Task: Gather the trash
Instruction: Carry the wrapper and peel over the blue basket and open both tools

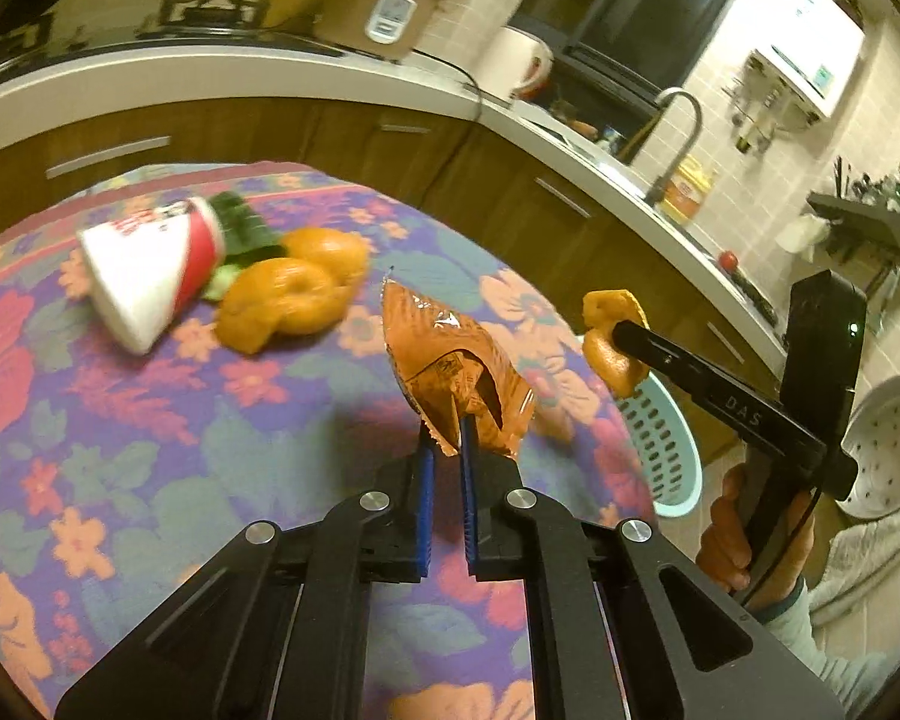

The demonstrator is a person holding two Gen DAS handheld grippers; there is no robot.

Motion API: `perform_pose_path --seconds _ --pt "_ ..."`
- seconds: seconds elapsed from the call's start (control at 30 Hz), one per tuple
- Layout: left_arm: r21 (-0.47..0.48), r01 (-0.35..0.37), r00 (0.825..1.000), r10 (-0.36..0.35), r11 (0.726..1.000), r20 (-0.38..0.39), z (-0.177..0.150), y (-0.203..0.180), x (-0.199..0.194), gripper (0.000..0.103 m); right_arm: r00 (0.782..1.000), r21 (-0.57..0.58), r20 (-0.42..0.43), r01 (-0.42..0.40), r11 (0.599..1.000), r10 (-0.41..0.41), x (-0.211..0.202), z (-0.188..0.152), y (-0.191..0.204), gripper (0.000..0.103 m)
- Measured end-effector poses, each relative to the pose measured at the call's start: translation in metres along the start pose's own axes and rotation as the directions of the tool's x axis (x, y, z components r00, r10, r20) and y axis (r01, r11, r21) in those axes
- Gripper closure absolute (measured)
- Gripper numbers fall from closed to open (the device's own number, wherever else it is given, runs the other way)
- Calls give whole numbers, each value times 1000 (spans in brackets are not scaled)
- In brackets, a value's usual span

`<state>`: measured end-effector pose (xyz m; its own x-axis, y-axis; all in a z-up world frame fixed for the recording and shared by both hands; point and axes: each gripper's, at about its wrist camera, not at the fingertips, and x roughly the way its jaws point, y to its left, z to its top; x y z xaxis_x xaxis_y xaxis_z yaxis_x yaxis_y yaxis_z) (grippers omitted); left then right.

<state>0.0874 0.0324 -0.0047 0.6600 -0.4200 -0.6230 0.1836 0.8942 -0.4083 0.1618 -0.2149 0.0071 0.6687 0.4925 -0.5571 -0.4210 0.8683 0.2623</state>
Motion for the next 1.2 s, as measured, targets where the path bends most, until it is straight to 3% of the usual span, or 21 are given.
perform_pose_path --seconds 0.27,0.6,1.07,1.13,1.2 --pt "72 72 995 -67 995 -79 5 -53 51 98 995 108 35 94 990 -98 -31 -15 -68 89" --pt "211 101 982 -64 972 -176 19 -125 116 98 975 252 15 210 944 -221 -54 -47 -153 89" --pt "266 148 959 -73 952 -274 12 -172 178 97 959 323 -56 280 904 -277 -51 -75 -198 89" --pt "267 156 956 -78 951 -283 10 -176 182 95 957 326 -59 287 901 -284 -51 -76 -200 88" --pt "273 165 953 -82 948 -293 8 -180 184 81 954 340 -65 295 893 -291 -51 -77 -204 87"
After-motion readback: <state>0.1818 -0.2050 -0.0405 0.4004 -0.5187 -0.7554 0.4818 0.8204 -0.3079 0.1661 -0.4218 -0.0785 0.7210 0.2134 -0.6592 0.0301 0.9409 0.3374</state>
